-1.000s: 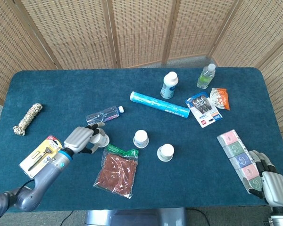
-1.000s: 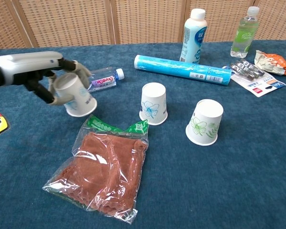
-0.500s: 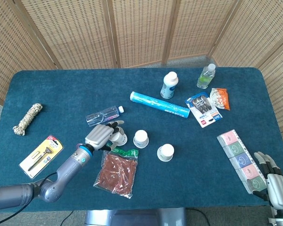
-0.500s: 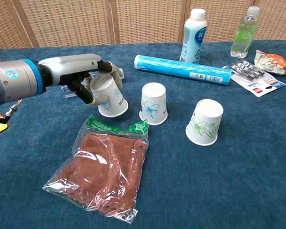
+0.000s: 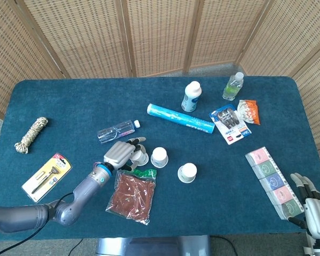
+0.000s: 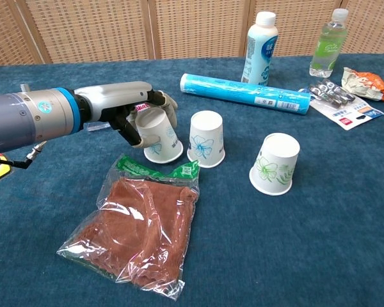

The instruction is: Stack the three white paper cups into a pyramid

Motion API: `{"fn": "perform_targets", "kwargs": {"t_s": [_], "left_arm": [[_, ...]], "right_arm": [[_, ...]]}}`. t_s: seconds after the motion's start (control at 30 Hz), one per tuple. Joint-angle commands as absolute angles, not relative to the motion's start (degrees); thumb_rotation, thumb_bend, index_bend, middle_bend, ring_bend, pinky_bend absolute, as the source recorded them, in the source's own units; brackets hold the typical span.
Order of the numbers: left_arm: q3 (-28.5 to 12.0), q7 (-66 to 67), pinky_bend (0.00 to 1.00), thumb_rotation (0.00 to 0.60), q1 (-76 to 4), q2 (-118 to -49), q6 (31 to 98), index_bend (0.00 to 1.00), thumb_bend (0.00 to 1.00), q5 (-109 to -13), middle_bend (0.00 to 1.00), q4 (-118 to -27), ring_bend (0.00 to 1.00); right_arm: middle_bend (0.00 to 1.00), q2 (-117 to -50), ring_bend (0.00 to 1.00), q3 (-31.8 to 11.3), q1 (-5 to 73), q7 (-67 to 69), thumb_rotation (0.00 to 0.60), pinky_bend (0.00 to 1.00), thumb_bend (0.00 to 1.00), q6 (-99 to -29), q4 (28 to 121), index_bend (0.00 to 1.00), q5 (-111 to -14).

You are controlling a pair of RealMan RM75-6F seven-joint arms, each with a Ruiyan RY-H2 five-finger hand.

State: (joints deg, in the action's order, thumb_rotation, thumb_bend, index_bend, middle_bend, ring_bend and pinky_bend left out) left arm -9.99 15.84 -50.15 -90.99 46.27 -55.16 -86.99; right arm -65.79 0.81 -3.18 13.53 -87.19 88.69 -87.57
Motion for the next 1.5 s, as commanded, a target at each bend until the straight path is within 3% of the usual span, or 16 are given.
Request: {"fn": "perform_targets", "kwargs": {"t_s": [0.03, 0.47, 0.67, 0.8, 1.07, 1.5], "left_arm": [[-10.0, 15.9, 0.52, 0.600, -50.6, -91.5, 45.9, 0.33, 0.49, -54.8, 0.11, -86.6, 0.17], [-10.1, 16.7, 0.49, 0.600, -52.0, -92.8, 45.8, 0.30, 0.49, -53.5, 0.09, -85.8, 0.16], [-9.7, 16.9, 0.39, 0.600, -52.3, -92.2, 45.5, 0.18, 0.49, -52.9, 0.05, -86.7, 0.10], [-9.4, 17.0, 0.28, 0.600, -52.3, -91.2, 45.4, 0.08, 0.49, -52.9, 0.00, -87.7, 0.00], [-8.9, 16.0, 0.23, 0.600, -51.8, -89.3, 45.7, 0.03, 0.49, -53.6, 0.00, -89.6, 0.00], [-7.0, 10.8, 0.13, 0.600, -45.5, -76.0, 51.0, 0.00, 0.49, -60.4, 0.00, -102.0, 0.00]], "right_arm": [[0.08, -65.8, 0.00, 0.8, -3.4, 13.9, 0.600, 0.20, 0.42, -87.3, 88.4, 0.00, -87.4], [0.08, -65.6, 0.00, 0.8, -3.9, 15.4, 0.600, 0.20, 0.42, -87.4, 87.3, 0.00, -87.3], [0.08, -65.6, 0.00, 0.9, -4.1, 15.9, 0.600, 0.20, 0.42, -87.6, 87.0, 0.00, -87.5], [0.08, -65.6, 0.00, 0.9, -4.1, 16.1, 0.600, 0.20, 0.42, -87.9, 86.8, 0.00, -87.8], [0.08, -65.6, 0.00, 1.0, -4.2, 16.0, 0.600, 0.20, 0.42, -88.1, 86.9, 0.00, -88.4], [0.06, -63.7, 0.00, 0.9, -1.1, 10.9, 0.600, 0.20, 0.42, -86.0, 92.2, 0.00, -92.1]]}}
